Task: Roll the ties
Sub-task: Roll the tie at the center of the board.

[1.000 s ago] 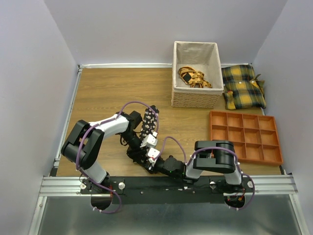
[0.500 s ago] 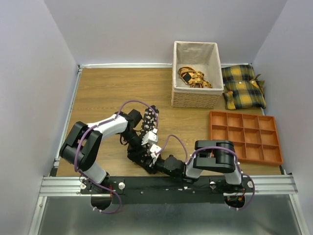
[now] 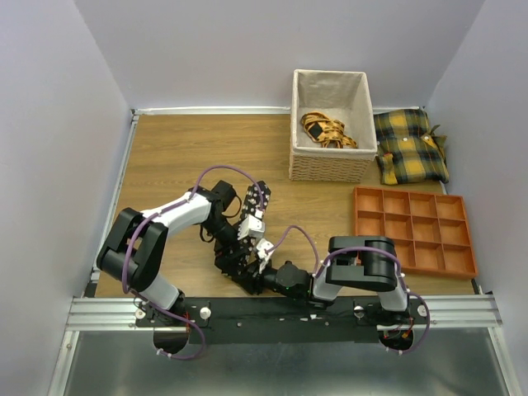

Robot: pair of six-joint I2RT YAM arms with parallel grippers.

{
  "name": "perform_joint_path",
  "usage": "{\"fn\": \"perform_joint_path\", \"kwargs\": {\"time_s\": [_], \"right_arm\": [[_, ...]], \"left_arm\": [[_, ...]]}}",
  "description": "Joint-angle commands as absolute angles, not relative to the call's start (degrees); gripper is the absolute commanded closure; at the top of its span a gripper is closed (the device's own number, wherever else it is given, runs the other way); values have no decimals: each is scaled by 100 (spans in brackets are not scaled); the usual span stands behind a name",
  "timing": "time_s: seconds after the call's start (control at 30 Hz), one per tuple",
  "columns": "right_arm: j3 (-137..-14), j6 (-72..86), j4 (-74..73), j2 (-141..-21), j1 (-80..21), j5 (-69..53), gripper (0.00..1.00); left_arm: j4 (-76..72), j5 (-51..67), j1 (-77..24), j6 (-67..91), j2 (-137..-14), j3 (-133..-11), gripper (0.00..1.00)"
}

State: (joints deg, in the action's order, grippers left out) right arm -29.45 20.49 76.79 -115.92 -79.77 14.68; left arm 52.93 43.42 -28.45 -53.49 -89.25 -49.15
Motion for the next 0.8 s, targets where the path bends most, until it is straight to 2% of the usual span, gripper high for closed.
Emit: {"fn": "perform_joint_path", "kwargs": {"time_s": [0.0, 0.4, 0.77], "right_arm": [[-2962, 2900, 7313, -11689, -7928, 1345, 88], [-3032, 3603, 6592, -11628, -7901, 1222, 89], [-2795, 5183, 6565, -11839, -7603, 941, 92]], "left_arm": [[5326, 4298, -2839, -5836, -8763, -4966, 1], [6820, 4764, -2259, -7225, -8780, -5466, 1], [5696, 4360, -2109, -6012, -7858, -5089, 1]]}}
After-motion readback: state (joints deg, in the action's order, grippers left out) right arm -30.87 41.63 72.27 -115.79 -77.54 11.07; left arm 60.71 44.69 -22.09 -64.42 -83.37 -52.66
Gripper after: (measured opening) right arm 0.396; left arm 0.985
